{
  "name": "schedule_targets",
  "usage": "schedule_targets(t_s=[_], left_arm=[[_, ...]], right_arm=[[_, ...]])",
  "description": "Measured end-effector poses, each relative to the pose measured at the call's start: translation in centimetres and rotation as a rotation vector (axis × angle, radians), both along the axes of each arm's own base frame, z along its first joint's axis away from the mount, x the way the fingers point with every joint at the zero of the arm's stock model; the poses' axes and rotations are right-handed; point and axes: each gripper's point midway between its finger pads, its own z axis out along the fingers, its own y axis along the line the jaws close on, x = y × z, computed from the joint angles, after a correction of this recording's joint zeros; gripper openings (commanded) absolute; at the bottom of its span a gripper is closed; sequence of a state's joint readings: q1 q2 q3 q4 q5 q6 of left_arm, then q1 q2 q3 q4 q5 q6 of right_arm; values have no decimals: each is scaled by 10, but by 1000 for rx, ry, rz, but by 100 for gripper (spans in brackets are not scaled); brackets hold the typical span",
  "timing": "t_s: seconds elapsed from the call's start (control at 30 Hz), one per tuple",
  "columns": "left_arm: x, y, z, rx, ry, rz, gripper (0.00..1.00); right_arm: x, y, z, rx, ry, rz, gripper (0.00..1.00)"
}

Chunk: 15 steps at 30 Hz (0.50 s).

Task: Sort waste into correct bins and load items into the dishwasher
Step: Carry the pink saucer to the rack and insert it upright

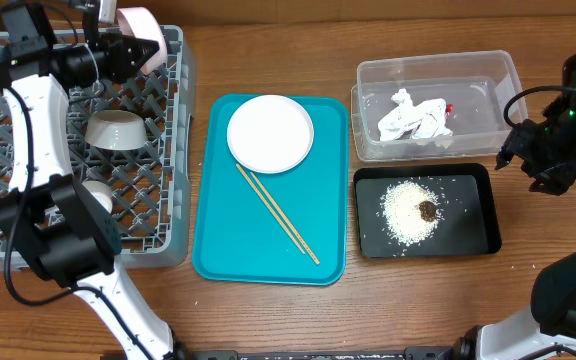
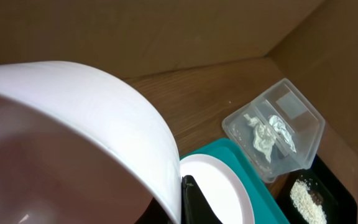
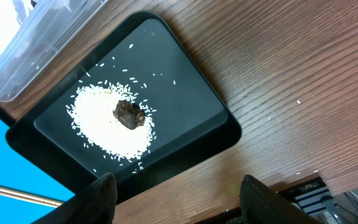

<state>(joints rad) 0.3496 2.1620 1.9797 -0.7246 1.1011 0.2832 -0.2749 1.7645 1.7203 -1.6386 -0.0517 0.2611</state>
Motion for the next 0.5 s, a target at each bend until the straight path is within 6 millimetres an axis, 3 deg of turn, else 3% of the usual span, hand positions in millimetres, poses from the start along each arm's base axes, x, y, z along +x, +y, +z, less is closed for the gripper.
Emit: schedule_targets(t_s=[0.3,0.37,0.5], left_arm=[[11,21,-51,-164,56,-22,4],[10,25,-52,-184,56,-25,4],[9,35,-51,-199,58,-8,17]], right_arm=[[1,0,0,-1,-2,0,65],[1,0,0,-1,-2,0,65],[1,0,0,-1,-2,0,65]])
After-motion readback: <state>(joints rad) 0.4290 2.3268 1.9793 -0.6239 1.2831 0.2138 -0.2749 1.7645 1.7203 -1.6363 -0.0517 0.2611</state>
